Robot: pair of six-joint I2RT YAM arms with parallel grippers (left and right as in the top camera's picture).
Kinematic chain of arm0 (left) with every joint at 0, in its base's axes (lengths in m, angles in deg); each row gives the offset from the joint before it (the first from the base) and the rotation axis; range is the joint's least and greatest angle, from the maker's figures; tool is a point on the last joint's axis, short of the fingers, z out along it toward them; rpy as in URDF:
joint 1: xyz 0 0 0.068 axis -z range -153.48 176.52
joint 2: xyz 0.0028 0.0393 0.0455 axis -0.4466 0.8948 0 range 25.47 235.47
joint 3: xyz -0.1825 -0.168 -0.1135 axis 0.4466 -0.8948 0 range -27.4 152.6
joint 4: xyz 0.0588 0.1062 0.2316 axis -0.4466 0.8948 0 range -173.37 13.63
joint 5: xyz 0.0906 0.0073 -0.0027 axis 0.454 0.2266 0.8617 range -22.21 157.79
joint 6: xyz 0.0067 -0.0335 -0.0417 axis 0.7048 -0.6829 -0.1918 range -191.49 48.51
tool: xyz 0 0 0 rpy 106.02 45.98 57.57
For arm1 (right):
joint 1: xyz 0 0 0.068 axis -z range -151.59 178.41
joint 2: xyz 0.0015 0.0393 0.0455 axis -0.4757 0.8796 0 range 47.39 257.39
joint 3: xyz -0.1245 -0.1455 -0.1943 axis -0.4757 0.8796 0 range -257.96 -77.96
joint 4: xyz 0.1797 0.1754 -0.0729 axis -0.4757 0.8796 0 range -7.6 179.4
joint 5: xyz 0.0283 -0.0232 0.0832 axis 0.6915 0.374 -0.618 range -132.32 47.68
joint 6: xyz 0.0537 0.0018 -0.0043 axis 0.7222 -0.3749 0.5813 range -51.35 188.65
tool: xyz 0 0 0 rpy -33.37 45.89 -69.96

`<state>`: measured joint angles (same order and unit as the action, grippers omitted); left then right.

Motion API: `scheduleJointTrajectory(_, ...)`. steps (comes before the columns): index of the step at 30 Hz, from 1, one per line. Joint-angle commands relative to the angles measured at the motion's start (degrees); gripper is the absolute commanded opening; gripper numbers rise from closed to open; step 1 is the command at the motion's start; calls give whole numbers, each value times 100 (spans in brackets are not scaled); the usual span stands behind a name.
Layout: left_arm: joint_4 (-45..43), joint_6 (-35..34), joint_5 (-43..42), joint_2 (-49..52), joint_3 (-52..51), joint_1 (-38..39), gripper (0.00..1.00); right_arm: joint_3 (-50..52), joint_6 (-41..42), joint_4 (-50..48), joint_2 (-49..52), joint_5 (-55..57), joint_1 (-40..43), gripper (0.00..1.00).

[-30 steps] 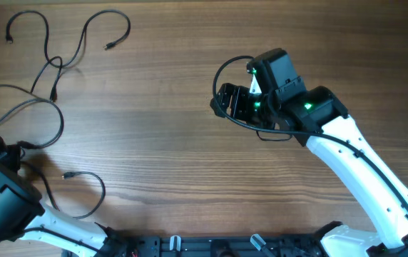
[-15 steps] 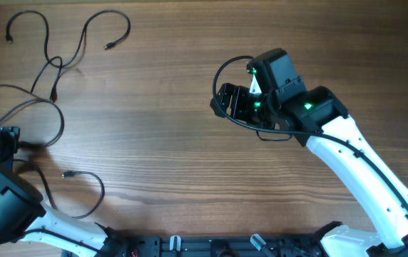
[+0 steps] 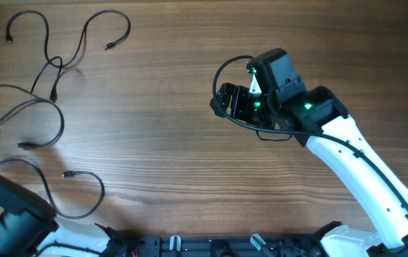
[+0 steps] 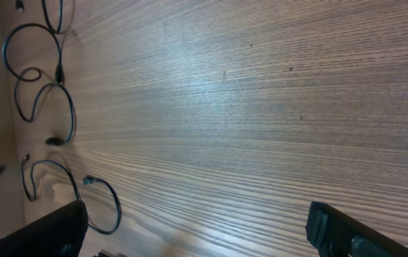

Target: Untangle cables

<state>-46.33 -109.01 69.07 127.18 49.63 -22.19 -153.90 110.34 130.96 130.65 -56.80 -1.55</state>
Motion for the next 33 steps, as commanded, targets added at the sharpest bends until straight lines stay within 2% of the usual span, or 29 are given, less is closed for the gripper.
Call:
scheduleJointTrajectory(1,286,-114,-960,-459,98,52,62,-48,-116,-28,2,98,-20,100)
scheduleJointTrajectory(4,614,-199,-1029,-721,98,313,76,-48,-103,-46,15,101,-20,100)
scheduleJointTrajectory(6,824,0,-1244,-885,98,623,82,-48,-103,-76,31,98,-20,100)
scheduleJointTrajectory(9,1263,282,-1499,-1067,98,1320,89,-48,-101,-61,33,81,-20,100)
scheduleJointTrajectory(12,1416,280,-1213,-1056,92,2046,100,-48,-103,-11,33,-22,-20,100)
scheduleJointTrajectory(14,1287,234,-444,-1008,92,2555,100,-48,-105,59,33,-101,-20,100)
scheduleJointTrajectory(17,1259,238,-120,-968,92,2983,100,-48,-105,190,33,-122,-20,100)
scheduleJointTrajectory(20,1558,240,-481,-966,92,3311,100,-50,-101,203,33,-188,-20,100)
scheduleJointTrajectory(22,1987,249,-1294,-966,92,3532,100,-50,-105,39,13,-186,-20,100)
scheduleJointTrajectory(24,2111,754,-2236,-968,92,3768,100,-79,-131,-92,-20,-184,9,100)
scheduleJointTrajectory(26,2124,1080,-2636,-1032,92,4022,100,-114,-269,-98,-96,-186,81,100)
scheduleJointTrajectory(33,2494,704,-1878,-1899,92,5180,100,-116,-59,750,-791,697,149,100)
